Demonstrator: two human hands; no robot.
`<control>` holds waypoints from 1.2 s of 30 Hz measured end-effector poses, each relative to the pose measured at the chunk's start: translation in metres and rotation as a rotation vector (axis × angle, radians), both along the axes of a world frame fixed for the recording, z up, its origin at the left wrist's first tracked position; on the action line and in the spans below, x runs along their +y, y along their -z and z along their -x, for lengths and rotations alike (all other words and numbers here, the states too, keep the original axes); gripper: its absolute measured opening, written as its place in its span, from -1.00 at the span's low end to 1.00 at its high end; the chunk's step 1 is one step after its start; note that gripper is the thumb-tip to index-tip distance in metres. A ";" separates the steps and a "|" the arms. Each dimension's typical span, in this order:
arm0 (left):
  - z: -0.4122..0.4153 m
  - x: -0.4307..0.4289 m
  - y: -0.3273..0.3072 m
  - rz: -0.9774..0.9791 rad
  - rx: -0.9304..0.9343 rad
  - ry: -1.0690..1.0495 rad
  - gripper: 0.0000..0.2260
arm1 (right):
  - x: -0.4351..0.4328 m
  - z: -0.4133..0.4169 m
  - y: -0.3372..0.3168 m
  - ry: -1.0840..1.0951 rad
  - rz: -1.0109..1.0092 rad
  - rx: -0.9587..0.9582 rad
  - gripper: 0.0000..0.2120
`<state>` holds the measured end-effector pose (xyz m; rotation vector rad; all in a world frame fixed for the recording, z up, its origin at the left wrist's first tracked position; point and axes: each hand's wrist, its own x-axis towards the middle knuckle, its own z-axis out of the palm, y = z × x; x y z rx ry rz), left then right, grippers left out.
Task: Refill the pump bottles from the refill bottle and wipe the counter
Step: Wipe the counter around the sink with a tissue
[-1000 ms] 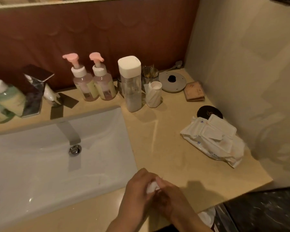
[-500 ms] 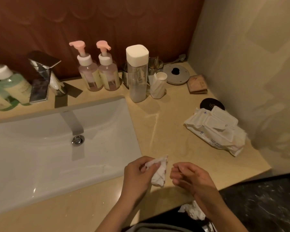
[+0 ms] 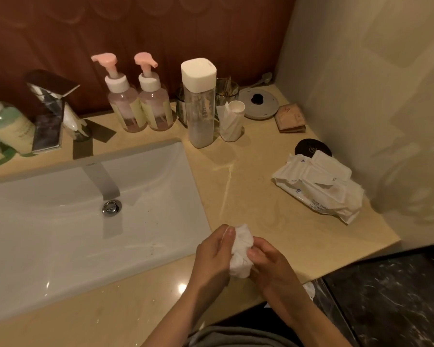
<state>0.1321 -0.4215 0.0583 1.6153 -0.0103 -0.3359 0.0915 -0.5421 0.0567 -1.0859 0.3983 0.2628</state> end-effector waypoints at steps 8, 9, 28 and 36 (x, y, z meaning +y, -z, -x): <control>-0.004 -0.002 0.003 -0.017 -0.025 0.119 -0.72 | -0.024 -0.011 -0.003 -0.104 -0.030 0.005 -0.46; -0.005 -0.002 0.004 -0.012 -0.019 0.107 -0.72 | -0.026 -0.012 -0.003 -0.120 -0.021 0.002 -0.47; -0.004 0.011 0.001 -0.368 -0.216 -0.036 -0.62 | -0.012 -0.018 -0.003 -0.088 0.268 0.111 -0.82; -0.002 0.004 0.004 -0.182 -0.087 -0.188 -0.57 | -0.020 -0.025 0.000 0.165 0.365 0.118 -0.77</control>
